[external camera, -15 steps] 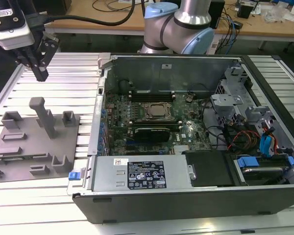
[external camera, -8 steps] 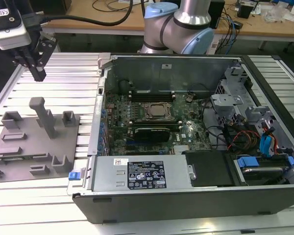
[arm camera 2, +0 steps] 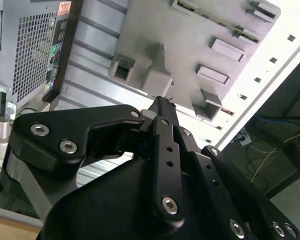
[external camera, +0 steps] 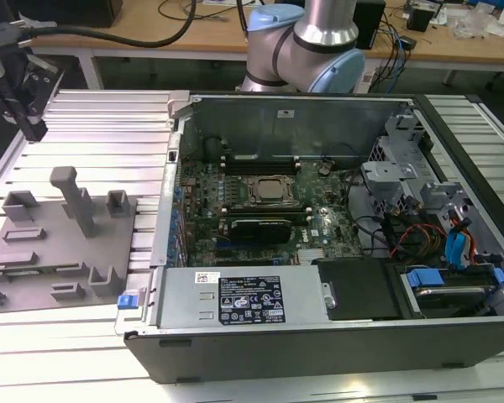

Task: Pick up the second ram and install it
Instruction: 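Reach for the second ram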

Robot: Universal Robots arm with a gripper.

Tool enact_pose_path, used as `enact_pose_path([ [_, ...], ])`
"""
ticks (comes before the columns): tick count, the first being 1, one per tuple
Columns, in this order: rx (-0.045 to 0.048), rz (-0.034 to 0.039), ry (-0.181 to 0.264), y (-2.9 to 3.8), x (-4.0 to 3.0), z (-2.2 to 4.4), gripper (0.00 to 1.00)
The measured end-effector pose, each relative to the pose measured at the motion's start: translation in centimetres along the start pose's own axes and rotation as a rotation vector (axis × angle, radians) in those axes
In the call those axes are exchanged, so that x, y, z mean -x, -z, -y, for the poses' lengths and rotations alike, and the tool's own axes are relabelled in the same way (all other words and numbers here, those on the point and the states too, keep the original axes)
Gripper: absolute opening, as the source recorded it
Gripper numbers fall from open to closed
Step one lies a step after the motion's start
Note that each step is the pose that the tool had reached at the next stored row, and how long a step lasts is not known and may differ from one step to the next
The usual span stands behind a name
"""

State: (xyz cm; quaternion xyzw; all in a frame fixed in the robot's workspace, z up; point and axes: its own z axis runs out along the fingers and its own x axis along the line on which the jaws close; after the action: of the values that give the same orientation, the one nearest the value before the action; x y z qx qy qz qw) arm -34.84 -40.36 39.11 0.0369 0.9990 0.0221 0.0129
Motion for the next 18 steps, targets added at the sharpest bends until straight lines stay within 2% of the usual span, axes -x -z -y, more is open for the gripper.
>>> enact_pose_path([
  [2,0.0000,-0.0001,0.001,0.01,-0.63,0.50,0.11],
  [4,0.0000,-0.0002,0.002,0.03,-1.12,1.49,0.11],
  [5,0.0000,-0.0001,0.002,0.03,-1.21,1.98,0.11],
  [7,-0.0005,-0.0001,0.003,0.04,-1.27,2.53,0.11],
  [8,-0.0008,-0.0001,0.003,0.03,-1.39,3.22,0.11],
  [9,-0.0010,0.0000,0.003,-0.04,-1.99,3.83,0.11],
  [10,-0.0009,0.0000,0.004,-0.17,-2.77,4.11,0.11],
  [11,-0.0010,-0.0001,0.005,-0.21,-3.01,4.20,0.11],
  [18,-0.0011,-0.0002,0.005,-0.22,-3.02,4.21,0.11],
])
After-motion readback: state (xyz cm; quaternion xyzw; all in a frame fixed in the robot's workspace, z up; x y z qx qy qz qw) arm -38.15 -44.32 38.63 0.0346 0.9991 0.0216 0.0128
